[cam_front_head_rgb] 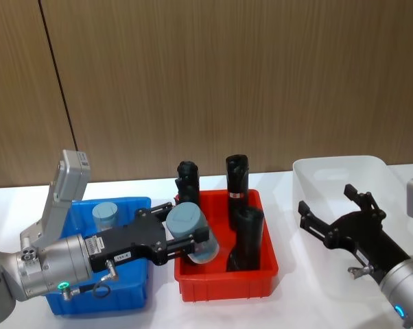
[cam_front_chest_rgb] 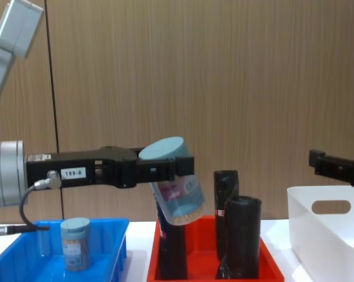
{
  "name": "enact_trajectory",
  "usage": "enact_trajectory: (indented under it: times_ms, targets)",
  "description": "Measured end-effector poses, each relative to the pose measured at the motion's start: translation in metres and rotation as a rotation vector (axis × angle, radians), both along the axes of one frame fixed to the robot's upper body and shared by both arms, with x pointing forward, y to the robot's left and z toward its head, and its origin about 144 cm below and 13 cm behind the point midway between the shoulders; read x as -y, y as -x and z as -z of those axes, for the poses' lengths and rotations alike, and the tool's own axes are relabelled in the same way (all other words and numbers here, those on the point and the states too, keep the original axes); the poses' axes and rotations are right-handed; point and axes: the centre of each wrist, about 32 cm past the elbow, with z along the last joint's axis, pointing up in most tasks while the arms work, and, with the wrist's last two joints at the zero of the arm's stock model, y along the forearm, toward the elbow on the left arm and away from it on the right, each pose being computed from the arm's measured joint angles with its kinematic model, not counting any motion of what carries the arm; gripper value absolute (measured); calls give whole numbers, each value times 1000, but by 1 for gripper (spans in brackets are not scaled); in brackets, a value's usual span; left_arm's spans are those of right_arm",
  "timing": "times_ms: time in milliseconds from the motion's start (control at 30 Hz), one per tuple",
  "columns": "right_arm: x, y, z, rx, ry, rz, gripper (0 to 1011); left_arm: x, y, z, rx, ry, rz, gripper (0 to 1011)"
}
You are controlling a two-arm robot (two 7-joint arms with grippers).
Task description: Pick the cotton swabs from the blue box and place them into the white box.
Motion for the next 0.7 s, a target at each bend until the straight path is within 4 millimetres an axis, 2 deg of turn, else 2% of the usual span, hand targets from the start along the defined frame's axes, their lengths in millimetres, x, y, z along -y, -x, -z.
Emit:
enact_trajectory:
  times_ms: [700]
  targets:
    - [12, -9, -10, -56, 28, -204, 1001, -1, -1, 0, -9, 5, 9, 663]
